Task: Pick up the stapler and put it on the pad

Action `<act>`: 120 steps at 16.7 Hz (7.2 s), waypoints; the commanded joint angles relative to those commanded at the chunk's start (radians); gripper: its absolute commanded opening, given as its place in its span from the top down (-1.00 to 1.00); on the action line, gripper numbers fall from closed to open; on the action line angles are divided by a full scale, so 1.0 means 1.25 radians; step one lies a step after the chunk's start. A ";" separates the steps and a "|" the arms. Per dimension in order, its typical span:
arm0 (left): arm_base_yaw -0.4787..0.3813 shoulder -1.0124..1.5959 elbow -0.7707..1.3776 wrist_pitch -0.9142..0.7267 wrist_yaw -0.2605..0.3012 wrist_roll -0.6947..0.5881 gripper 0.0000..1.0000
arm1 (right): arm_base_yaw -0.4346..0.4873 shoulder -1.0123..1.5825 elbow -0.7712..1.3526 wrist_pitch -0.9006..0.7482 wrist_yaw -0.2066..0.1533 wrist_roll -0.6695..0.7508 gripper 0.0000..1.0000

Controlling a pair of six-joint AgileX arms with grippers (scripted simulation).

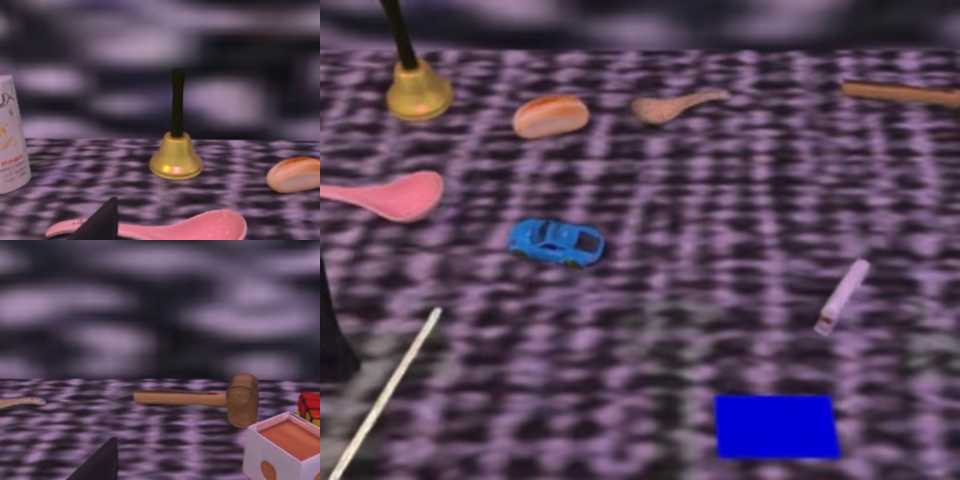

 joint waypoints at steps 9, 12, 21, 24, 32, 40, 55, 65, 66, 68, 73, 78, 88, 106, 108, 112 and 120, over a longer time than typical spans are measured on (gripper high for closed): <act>0.000 0.000 0.000 0.000 0.000 0.000 -1.00 | 0.047 0.235 0.217 -0.153 -0.002 0.133 -1.00; 0.000 0.000 0.000 0.000 0.000 0.000 -1.00 | 0.080 0.461 0.388 -0.276 -0.001 0.237 -1.00; 0.000 0.000 0.000 0.000 0.000 0.000 -1.00 | 0.196 1.190 0.921 -0.685 -0.001 0.569 -1.00; 0.000 0.000 0.000 0.000 0.000 0.000 -1.00 | 0.227 1.378 1.070 -0.791 -0.002 0.659 -1.00; 0.000 0.000 0.000 0.000 0.000 0.000 -1.00 | 0.265 1.599 1.261 -0.913 -0.003 0.770 -1.00; 0.000 0.000 0.000 0.000 0.000 0.000 -1.00 | 0.263 1.620 1.220 -0.854 -0.003 0.768 -1.00; 0.000 0.000 0.000 0.000 0.000 0.000 -1.00 | 0.268 1.708 1.089 -0.632 -0.002 0.775 -0.40; 0.000 0.000 0.000 0.000 0.000 0.000 -1.00 | 0.268 1.708 1.089 -0.632 -0.002 0.775 1.00; 0.000 0.000 0.000 0.000 0.000 0.000 -1.00 | 0.268 1.708 1.089 -0.632 -0.002 0.775 1.00; 0.000 0.000 0.000 0.000 0.000 0.000 -1.00 | 0.268 1.708 1.089 -0.632 -0.002 0.775 1.00; 0.000 0.000 0.000 0.000 0.000 0.000 -1.00 | 0.266 1.707 1.089 -0.632 -0.002 0.775 1.00; 0.000 0.000 0.000 0.000 0.000 0.000 -1.00 | 0.267 1.676 1.151 -0.726 -0.002 0.778 1.00; 0.000 0.000 0.000 0.000 0.000 0.000 -1.00 | 0.268 1.600 1.259 -0.911 -0.003 0.772 1.00; 0.000 0.000 0.000 0.000 0.000 0.000 -1.00 | 0.494 1.476 1.115 -0.950 -0.005 -0.260 1.00; 0.000 0.000 0.000 0.000 0.000 0.000 -1.00 | 0.525 1.449 1.090 -0.948 -0.005 -0.408 1.00; 0.000 0.000 0.000 0.000 0.000 0.000 -1.00 | 0.570 1.392 1.051 -0.935 -0.003 -0.605 1.00; 0.000 0.000 0.000 0.000 0.000 0.000 -1.00 | 0.581 1.371 1.041 -0.928 -0.001 -0.665 1.00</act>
